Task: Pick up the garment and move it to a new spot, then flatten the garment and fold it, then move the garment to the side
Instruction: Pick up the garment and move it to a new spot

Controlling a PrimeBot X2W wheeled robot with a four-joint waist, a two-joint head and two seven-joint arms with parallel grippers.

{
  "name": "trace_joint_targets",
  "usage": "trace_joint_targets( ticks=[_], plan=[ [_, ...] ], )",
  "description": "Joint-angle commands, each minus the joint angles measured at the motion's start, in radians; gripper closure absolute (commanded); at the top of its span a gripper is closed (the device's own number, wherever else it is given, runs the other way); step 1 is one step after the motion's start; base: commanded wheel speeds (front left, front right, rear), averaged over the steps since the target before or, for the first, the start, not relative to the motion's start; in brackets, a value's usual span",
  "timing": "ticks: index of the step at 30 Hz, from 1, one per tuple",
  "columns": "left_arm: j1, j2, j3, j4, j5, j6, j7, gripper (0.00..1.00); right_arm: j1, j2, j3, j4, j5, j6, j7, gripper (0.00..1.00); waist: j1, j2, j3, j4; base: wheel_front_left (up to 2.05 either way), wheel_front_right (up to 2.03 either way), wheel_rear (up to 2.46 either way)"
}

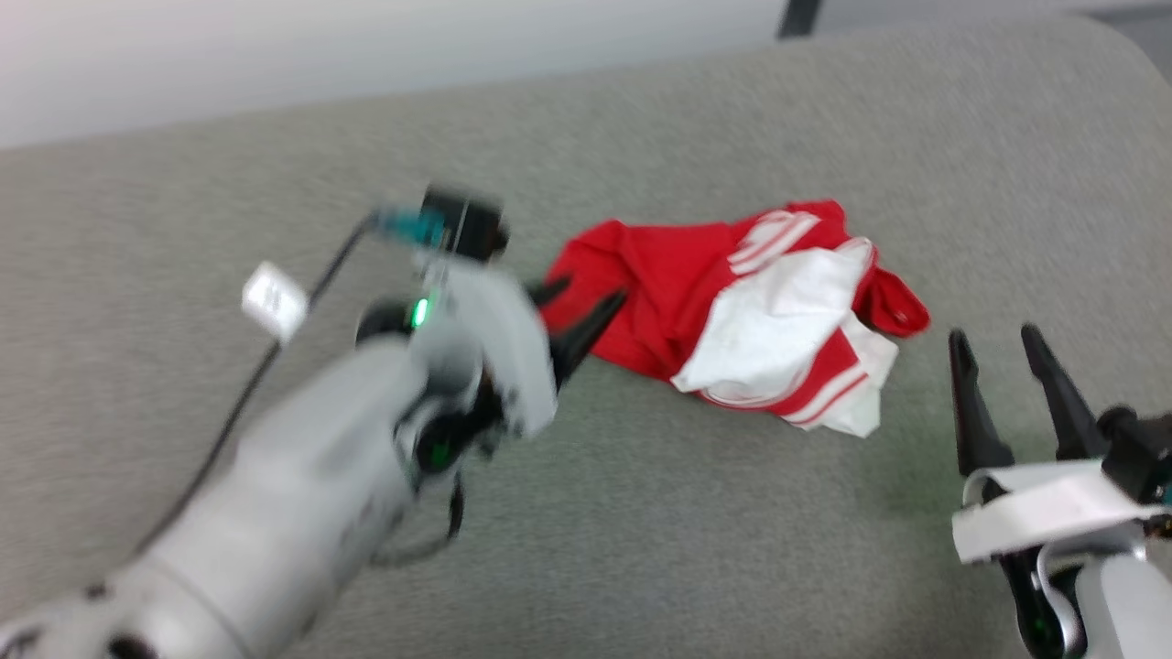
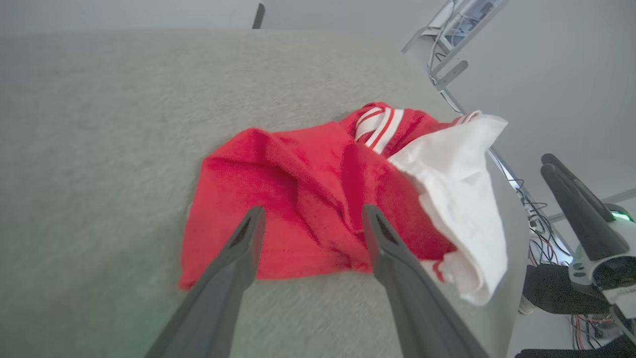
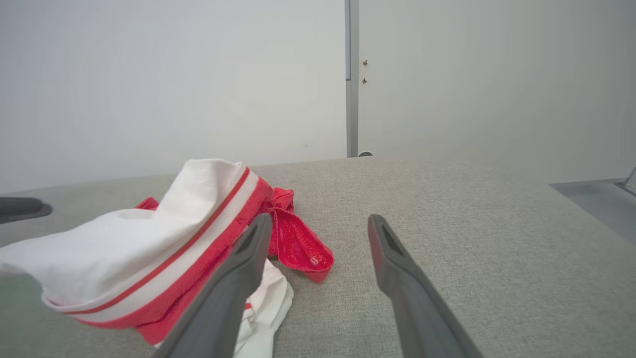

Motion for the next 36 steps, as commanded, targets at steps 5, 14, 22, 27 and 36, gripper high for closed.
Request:
trace_joint_targets(
  ticks=[5, 14, 22, 27, 36],
  plan=[
    [0.199, 0.047, -0.014, 0.002, -0.049, 0.001, -0.114, 0.00, 0.086, -0.027, -0.022, 0.027, -0.005, -0.001, -0.005, 0.00, 0.0000, 0.0000, -0.201, 0.191, 0.00, 0.00, 0.00],
    [0.412, 0.143, 0.013, -0.044, -0.074, 0.001, -0.310, 0.00, 0.233, -0.048, -0.085, 0.040, -0.001, -0.001, -0.005, 0.00, 0.0000, 0.0000, -0.287, 0.315, 0.00, 0.00, 0.00],
    [0.604, 0.220, 0.287, -0.097, -0.002, 0.035, -0.343, 0.00, 0.257, -0.048, -0.085, 0.023, -0.006, -0.001, -0.005, 0.00, 0.0000, 0.0000, -0.302, 0.308, 0.00, 0.00, 0.00],
    [0.767, 0.200, 0.522, -0.215, 0.195, 0.091, -0.342, 0.00, 0.257, -0.054, -0.097, 0.013, 0.001, -0.001, -0.005, 0.00, 0.0000, 0.0000, -0.297, 0.294, 0.00, 0.00, 0.00],
    [0.979, 0.146, 0.804, -0.423, 0.701, 0.191, -0.342, 0.00, 0.218, -0.062, -0.096, -0.015, 0.008, -0.001, -0.005, 0.00, 0.0000, 0.0000, -0.287, 0.251, 0.00, 0.00, 0.00]
  ],
)
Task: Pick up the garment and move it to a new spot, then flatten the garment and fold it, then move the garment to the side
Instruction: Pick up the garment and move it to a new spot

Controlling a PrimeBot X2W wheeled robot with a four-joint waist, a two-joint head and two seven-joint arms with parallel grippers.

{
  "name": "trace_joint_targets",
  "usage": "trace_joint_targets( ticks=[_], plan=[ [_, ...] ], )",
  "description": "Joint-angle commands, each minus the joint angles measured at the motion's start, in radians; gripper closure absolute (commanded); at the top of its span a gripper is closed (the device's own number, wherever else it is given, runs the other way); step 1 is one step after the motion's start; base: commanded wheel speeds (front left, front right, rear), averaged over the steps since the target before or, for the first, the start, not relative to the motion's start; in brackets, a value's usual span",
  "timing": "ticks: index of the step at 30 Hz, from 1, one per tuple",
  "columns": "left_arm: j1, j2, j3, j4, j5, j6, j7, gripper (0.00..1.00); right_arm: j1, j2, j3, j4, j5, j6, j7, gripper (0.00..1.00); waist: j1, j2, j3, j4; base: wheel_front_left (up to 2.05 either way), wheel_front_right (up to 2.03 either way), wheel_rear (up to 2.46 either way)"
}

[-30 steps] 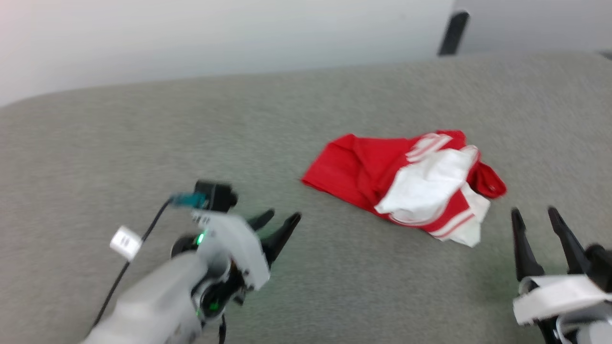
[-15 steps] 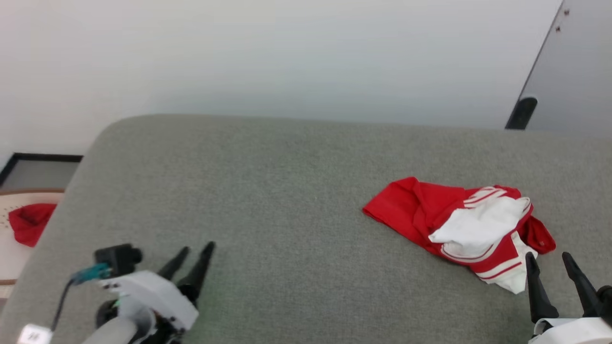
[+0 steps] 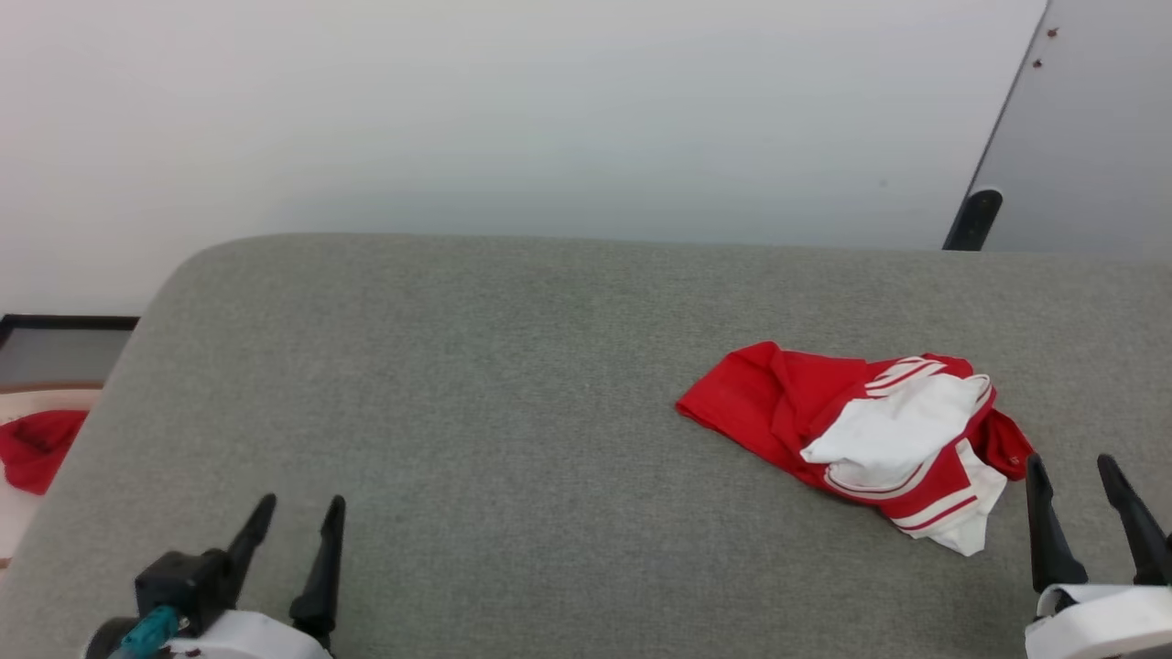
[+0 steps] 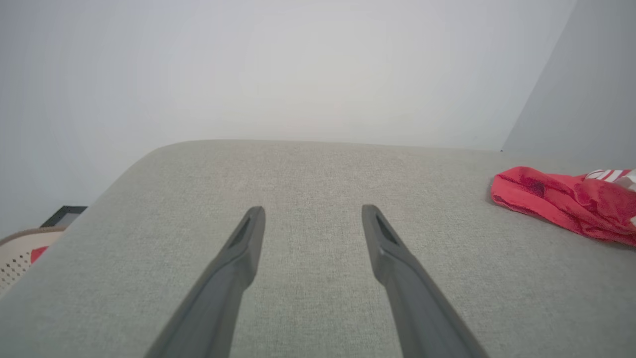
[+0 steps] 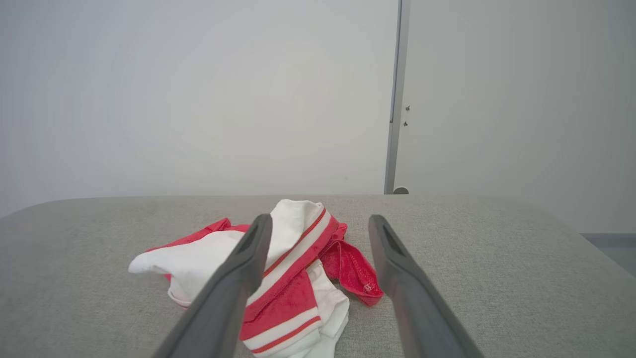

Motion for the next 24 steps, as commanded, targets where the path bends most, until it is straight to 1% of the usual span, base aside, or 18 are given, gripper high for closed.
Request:
trace_joint_targets(
  ticks=[1, 2, 4, 7, 14, 19, 24],
  plan=[
    [0.021, -0.006, 0.023, -0.022, 0.057, 0.011, 0.000, 0.00, -0.017, 0.001, -0.002, -0.009, 0.002, -0.001, -0.005, 0.00, 0.0000, 0.0000, 0.003, -0.012, 0.00, 0.00, 0.00],
    [0.037, -0.027, 0.048, -0.040, 0.077, 0.011, 0.000, 0.00, -0.018, 0.003, -0.001, -0.016, 0.002, -0.001, -0.005, 0.00, 0.0000, 0.0000, 0.004, -0.015, 0.00, 0.00, 0.00],
    [0.061, -0.038, 0.085, -0.072, 0.148, 0.008, 0.000, 0.00, -0.022, 0.005, 0.000, -0.026, 0.002, -0.001, -0.005, 0.00, 0.0000, 0.0000, 0.005, -0.022, 0.00, 0.00, 0.00],
    [0.093, -0.068, 0.121, -0.088, 0.205, -0.005, 0.000, 0.00, -0.020, 0.012, 0.002, -0.039, 0.001, -0.001, -0.005, 0.00, 0.0000, 0.0000, 0.005, -0.029, 0.00, 0.00, 0.00],
    [0.133, -0.141, 0.187, -0.067, 0.256, -0.038, 0.000, 0.00, 0.007, 0.041, 0.013, -0.017, -0.009, -0.001, -0.005, 0.00, 0.0000, 0.0000, 0.009, -0.039, 0.00, 0.00, 0.00],
    [0.142, -0.172, 0.224, -0.055, 0.291, -0.063, 0.000, 0.00, 0.006, 0.053, 0.012, -0.009, -0.011, -0.001, -0.005, 0.00, 0.0000, 0.0000, 0.011, -0.040, 0.00, 0.00, 0.00],
    [0.141, -0.188, 0.251, -0.047, 0.324, -0.083, 0.000, 0.00, -0.002, 0.057, 0.014, -0.008, -0.010, -0.001, -0.005, 0.00, 0.0000, 0.0000, 0.012, -0.042, 0.00, 0.00, 0.00]
  ],
)
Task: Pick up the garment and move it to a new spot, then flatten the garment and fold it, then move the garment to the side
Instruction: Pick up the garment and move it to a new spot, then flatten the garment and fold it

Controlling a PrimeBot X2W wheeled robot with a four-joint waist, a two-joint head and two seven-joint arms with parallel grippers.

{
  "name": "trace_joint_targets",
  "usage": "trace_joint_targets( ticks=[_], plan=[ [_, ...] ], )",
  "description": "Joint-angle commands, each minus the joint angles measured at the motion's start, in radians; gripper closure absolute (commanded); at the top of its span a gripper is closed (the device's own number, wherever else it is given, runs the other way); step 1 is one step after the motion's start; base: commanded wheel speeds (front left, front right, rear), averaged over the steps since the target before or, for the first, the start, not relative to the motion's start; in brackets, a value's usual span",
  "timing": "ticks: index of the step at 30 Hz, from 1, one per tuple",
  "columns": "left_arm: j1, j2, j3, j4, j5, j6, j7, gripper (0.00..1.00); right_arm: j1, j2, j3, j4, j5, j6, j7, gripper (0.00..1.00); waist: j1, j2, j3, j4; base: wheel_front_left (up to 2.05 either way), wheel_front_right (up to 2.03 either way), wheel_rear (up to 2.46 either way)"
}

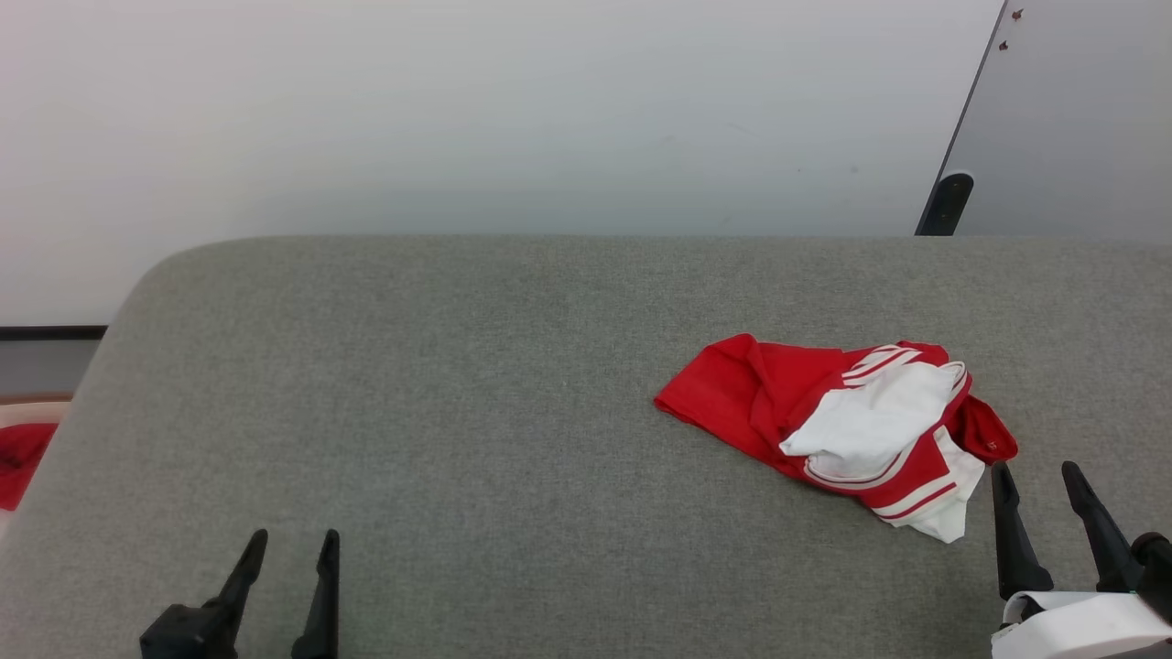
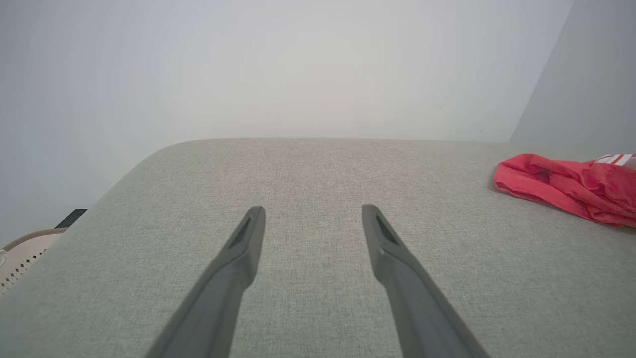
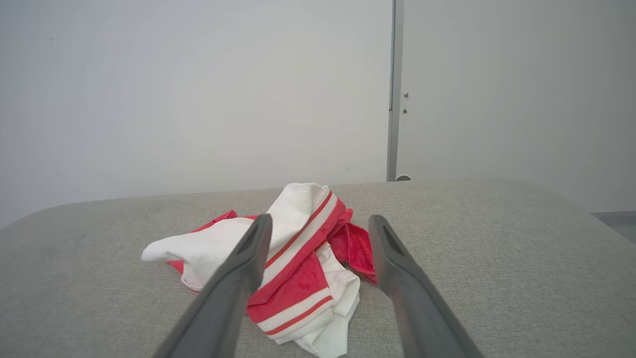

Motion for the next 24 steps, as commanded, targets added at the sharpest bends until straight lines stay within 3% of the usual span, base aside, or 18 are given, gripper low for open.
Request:
trace_joint_targets(
  ticks=[1, 10, 13, 18, 24],
  plan=[
    [0.008, -0.005, 0.010, 0.004, 0.015, -0.009, 0.000, 0.00, -0.005, 0.004, 0.004, 0.000, -0.001, -0.001, -0.005, 0.00, 0.0000, 0.0000, 0.001, 0.000, 0.00, 0.00, 0.00],
    [0.004, -0.036, 0.037, 0.012, 0.042, -0.038, 0.000, 0.00, -0.015, 0.009, 0.010, 0.002, -0.001, -0.001, -0.005, 0.00, 0.0000, 0.0000, 0.003, -0.006, 0.00, 0.00, 0.00],
    [-0.039, -0.015, 0.001, 0.034, 0.061, -0.064, 0.003, 0.00, -0.016, 0.017, 0.003, 0.002, 0.006, -0.001, -0.005, 0.00, 0.0000, 0.0000, 0.005, -0.015, 0.00, 0.00, 0.00],
    [-0.248, 0.037, -0.094, 0.039, 0.091, -0.099, 0.058, 0.00, -0.007, 0.025, -0.022, -0.015, 0.009, -0.001, -0.005, 0.00, 0.0000, 0.0000, 0.029, -0.030, 0.00, 0.00, 0.00],
    [-0.559, 0.068, -0.283, 0.046, 0.046, -0.110, 0.189, 0.00, -0.047, 0.040, -0.017, -0.028, 0.014, -0.001, -0.005, 0.00, 0.0000, 0.0000, 0.091, -0.076, 0.00, 0.00, 0.00]
  ],
)
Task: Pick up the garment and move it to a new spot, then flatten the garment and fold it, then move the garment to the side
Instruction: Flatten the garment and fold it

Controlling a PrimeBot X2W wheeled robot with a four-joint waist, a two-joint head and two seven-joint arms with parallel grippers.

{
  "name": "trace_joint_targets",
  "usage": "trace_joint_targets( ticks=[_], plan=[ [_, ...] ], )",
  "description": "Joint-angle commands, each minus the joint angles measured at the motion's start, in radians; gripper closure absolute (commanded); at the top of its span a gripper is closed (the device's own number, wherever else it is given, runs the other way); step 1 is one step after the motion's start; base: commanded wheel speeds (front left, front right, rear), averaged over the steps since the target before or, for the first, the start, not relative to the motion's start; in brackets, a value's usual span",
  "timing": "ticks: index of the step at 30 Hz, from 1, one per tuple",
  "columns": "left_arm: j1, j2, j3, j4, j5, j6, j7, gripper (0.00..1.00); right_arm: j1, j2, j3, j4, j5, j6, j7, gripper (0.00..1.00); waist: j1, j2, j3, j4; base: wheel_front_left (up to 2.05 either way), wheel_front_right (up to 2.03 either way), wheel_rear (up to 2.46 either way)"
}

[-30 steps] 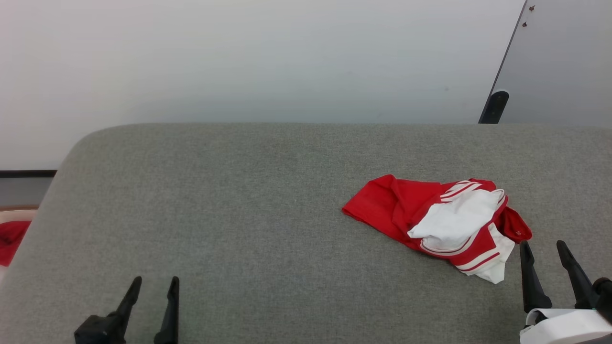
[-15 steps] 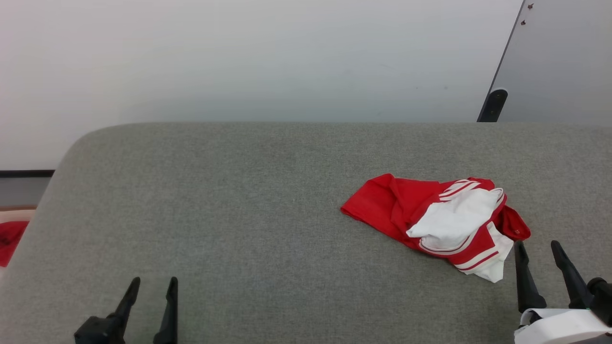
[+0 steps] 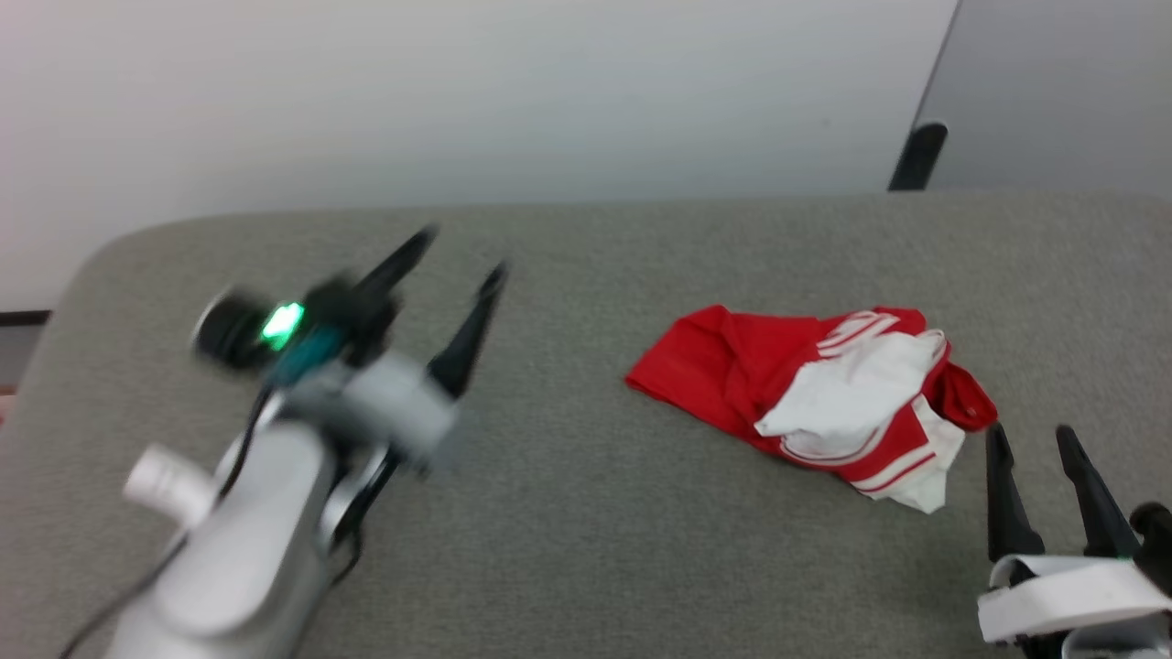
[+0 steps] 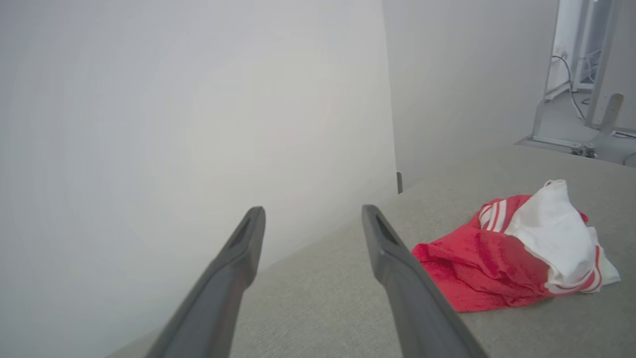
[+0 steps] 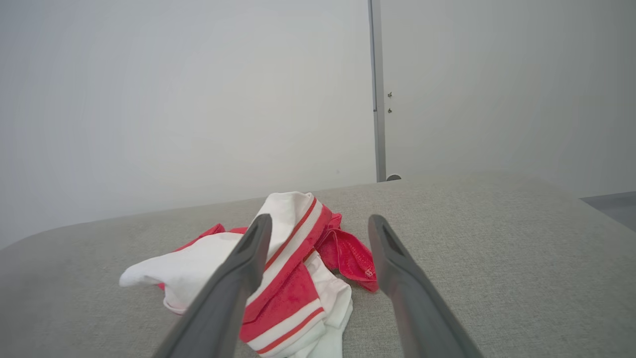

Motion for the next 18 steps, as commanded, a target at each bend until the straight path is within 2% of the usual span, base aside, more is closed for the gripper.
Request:
trace_joint_targets(
  ticks=[1, 7, 11, 18],
  plan=[
    [-0.041, -0.003, -0.029, 0.006, -0.024, -0.003, 0.021, 0.00, -0.017, 0.004, 0.001, -0.004, 0.007, -0.001, -0.005, 0.00, 0.0000, 0.0000, 0.048, -0.042, 0.00, 0.00, 0.00],
    [-0.368, -0.015, -0.307, 0.107, -0.249, -0.003, 0.268, 0.00, -0.061, 0.025, 0.010, 0.002, 0.020, -0.001, -0.005, 0.00, 0.0000, 0.0000, 0.126, -0.115, 0.00, 0.00, 0.00],
    [-0.512, -0.031, -0.485, 0.180, -0.402, -0.001, 0.400, 0.00, -0.084, 0.036, 0.010, 0.008, 0.023, -0.001, -0.005, 0.00, 0.0000, 0.0000, 0.163, -0.155, 0.00, 0.00, 0.00],
    [-0.611, -0.070, -0.635, 0.292, -0.692, -0.002, 0.644, 0.00, -0.130, 0.054, 0.035, 0.010, 0.033, -0.001, -0.005, 0.00, 0.0000, 0.0000, 0.205, -0.236, 0.00, 0.00, 0.00]
  ],
)
